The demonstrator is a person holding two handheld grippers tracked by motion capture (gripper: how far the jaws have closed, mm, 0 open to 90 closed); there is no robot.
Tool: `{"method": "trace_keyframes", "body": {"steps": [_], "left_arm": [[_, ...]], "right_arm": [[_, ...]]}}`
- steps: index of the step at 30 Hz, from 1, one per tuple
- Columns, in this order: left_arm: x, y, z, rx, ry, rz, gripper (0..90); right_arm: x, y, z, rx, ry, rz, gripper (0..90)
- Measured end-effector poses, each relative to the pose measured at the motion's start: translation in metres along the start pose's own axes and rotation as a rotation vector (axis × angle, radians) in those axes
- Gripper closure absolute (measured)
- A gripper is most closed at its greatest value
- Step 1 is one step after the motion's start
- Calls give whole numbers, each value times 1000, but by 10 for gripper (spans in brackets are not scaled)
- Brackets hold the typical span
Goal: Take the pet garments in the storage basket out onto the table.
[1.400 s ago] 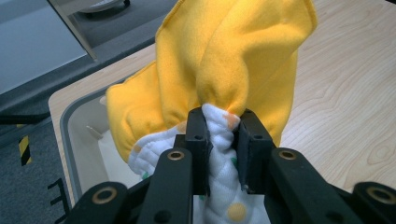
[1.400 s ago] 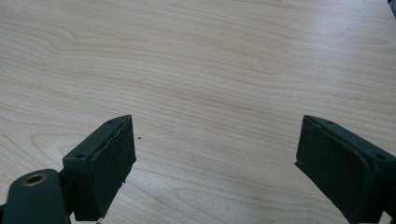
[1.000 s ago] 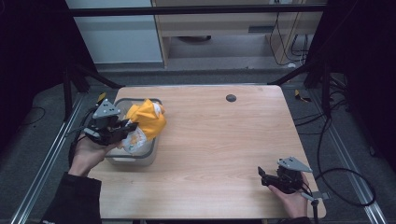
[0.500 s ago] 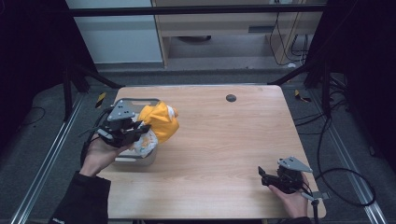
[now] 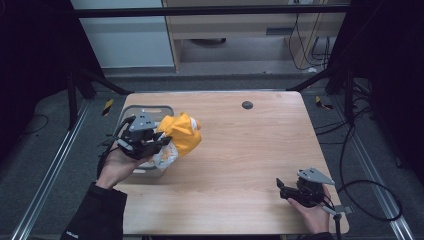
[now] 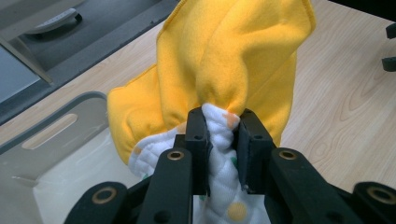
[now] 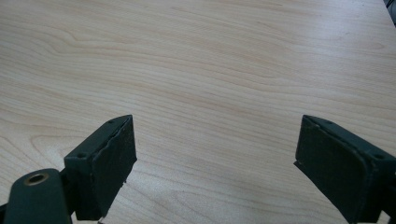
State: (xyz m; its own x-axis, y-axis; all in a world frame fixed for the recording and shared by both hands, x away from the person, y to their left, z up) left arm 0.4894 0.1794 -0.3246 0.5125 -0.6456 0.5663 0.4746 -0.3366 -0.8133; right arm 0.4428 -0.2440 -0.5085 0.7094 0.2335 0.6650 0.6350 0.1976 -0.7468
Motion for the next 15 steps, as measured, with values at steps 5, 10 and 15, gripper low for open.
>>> {"method": "trace_keyframes", "body": {"steps": [5, 10, 15], "left_arm": [[4, 9, -7, -17, 17, 12, 764], [8, 16, -14, -28, 33, 23, 764], [10, 23, -19, -40, 47, 32, 764]], "right_arm": [[0, 0, 0, 2, 0, 3, 123], [0, 0, 0, 2, 0, 2, 123], [0, 0, 0, 2, -2, 2, 124]]}}
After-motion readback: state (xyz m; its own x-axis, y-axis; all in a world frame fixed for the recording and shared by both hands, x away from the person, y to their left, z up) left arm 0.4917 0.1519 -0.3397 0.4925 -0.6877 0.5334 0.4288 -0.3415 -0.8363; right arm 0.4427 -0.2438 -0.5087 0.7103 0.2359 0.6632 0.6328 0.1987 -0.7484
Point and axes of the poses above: each handheld gripper's, and its own axes: y roughly forward along the jaws, x roughly out of its top, z roughly to its left, the point moved 4 cm from there along y, roughly forward along the jaws, and after that the axes turned 15 degrees about z, right-handed, at the moved point
